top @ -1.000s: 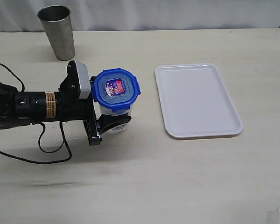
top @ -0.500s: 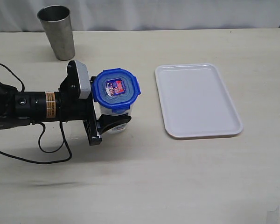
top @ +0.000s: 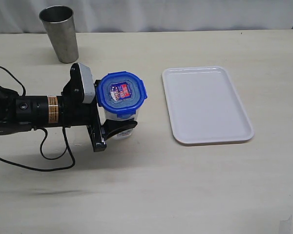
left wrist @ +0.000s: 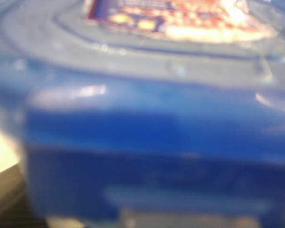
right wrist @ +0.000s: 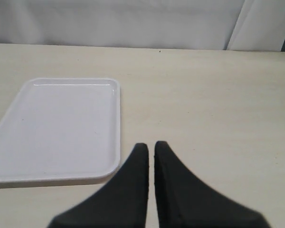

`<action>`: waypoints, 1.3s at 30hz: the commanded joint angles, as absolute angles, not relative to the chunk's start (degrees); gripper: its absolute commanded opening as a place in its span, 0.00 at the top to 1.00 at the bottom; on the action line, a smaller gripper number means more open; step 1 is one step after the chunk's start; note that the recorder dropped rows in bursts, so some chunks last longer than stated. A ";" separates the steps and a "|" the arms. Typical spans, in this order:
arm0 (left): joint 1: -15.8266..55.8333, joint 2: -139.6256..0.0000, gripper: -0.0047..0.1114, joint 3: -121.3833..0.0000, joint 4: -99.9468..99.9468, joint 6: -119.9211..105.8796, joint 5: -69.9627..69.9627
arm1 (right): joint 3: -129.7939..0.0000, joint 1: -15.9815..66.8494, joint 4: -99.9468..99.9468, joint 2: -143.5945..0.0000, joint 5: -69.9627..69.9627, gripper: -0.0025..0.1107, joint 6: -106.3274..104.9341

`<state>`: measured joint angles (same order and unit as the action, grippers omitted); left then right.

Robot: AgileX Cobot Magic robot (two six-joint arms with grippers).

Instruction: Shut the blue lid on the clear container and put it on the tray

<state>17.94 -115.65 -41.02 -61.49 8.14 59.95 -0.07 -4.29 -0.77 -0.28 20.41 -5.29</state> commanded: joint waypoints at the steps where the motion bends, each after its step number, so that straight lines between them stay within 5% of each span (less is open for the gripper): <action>1: 17.97 -114.98 0.96 -41.40 -60.69 8.49 62.10 | 0.00 -4.57 -1.08 0.00 19.12 0.94 -2.53; 39: 18.88 -114.98 0.96 -47.64 -56.43 13.60 62.75 | 0.00 -4.57 -1.08 0.00 19.83 0.94 -3.82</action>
